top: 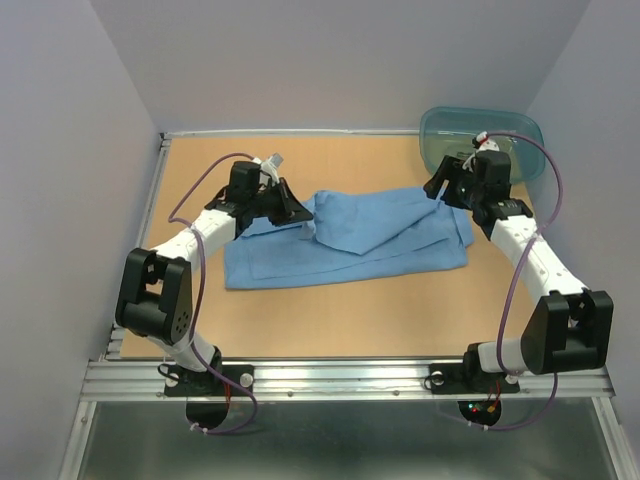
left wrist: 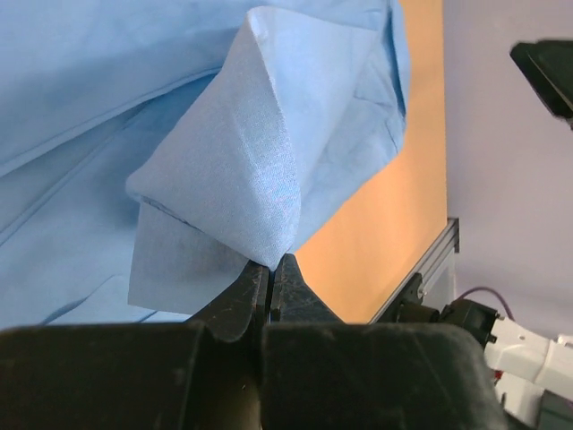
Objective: Fold and stack the long sleeve shirts
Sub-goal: Fold the shirt
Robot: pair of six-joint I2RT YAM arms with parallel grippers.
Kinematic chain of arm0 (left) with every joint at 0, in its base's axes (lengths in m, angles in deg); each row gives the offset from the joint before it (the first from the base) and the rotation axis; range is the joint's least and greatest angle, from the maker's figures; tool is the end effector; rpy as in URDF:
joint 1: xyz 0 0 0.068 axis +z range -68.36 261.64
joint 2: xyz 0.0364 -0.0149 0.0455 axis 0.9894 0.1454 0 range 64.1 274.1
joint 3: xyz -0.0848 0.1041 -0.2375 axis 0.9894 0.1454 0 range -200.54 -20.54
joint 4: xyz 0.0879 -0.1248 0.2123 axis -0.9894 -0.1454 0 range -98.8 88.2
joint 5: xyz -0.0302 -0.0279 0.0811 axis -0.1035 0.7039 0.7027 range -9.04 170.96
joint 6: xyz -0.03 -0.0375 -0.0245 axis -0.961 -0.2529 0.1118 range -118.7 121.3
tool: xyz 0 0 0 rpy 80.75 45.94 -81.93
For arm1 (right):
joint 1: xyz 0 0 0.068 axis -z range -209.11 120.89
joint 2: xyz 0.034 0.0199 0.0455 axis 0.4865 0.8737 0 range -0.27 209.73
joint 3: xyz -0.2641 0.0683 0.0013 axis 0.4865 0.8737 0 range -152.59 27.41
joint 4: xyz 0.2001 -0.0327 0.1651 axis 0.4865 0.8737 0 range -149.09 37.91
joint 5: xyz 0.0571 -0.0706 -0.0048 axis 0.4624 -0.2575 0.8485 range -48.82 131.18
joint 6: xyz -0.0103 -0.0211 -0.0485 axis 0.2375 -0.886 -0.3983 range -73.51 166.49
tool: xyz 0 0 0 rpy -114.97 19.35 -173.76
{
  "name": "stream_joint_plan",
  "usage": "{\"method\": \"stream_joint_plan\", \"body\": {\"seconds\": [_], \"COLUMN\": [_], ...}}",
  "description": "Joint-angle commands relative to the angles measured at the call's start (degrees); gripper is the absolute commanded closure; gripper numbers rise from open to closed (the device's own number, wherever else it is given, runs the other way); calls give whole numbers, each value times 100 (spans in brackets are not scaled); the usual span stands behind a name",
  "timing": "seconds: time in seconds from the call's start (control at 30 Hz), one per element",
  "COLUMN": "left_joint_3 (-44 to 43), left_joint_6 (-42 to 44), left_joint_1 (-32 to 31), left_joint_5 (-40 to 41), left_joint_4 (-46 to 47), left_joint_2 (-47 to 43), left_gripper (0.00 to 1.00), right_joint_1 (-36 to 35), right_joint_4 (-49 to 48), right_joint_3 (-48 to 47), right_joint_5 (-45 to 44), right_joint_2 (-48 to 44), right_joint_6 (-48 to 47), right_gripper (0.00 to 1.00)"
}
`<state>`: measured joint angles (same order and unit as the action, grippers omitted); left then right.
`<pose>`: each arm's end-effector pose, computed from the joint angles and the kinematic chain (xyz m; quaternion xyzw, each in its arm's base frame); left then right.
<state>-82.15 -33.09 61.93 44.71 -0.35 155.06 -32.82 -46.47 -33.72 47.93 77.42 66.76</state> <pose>0.3301 -0.1406 0.2615 0.0550 0.8281 -0.4603 0.3153 0.3103 0.0243 0.3057 0.0945 0.8562 0.1546 0.4838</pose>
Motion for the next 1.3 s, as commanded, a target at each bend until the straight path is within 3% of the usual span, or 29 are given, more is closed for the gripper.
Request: {"method": "stream_joint_plan", "body": {"seconds": [0.0, 0.17, 0.43, 0.5, 0.57, 0.6, 0.7, 0.83, 1.07, 1.27], "left_joint_3": [437, 579, 325, 202, 140, 114, 113, 280, 430, 465], "left_joint_6": [-340, -191, 152, 239, 389, 450, 653, 864, 1145, 1102], "left_joint_1": [405, 634, 810, 819, 828, 845, 872, 872, 872, 872], "left_joint_5": [-154, -207, -129, -32, 187, 275, 688, 1120, 1233, 1673], "left_joint_4": [487, 453, -337, -705, -944, -1171, -1560, -1482, -630, -453], "left_joint_2": [-421, -272, 106, 159, 142, 81, -165, -500, -9, 238], "left_gripper": [100, 100, 96, 88, 71, 56, 33, 18, 17, 23], "right_joint_1": [19, 28, 1, -25, -34, -43, -51, -51, -78, -95], "right_joint_4": [-49, -49, -49, -49, -58, -49, -58, -58, -67, -67], "right_joint_3": [92, 57, -22, -31, -40, -40, -14, 30, 136, 180], "right_joint_5": [257, 424, 573, 582, 591, 600, 609, 635, 662, 662], "right_joint_2": [-35, 149, 405, 449, 493, 501, 510, 519, 616, 563], "right_joint_6": [-76, -85, -120, -129, -129, -146, -155, -164, -155, -155], "right_gripper": [25, 25, 24, 24, 24, 24, 24, 24, 24, 24]}}
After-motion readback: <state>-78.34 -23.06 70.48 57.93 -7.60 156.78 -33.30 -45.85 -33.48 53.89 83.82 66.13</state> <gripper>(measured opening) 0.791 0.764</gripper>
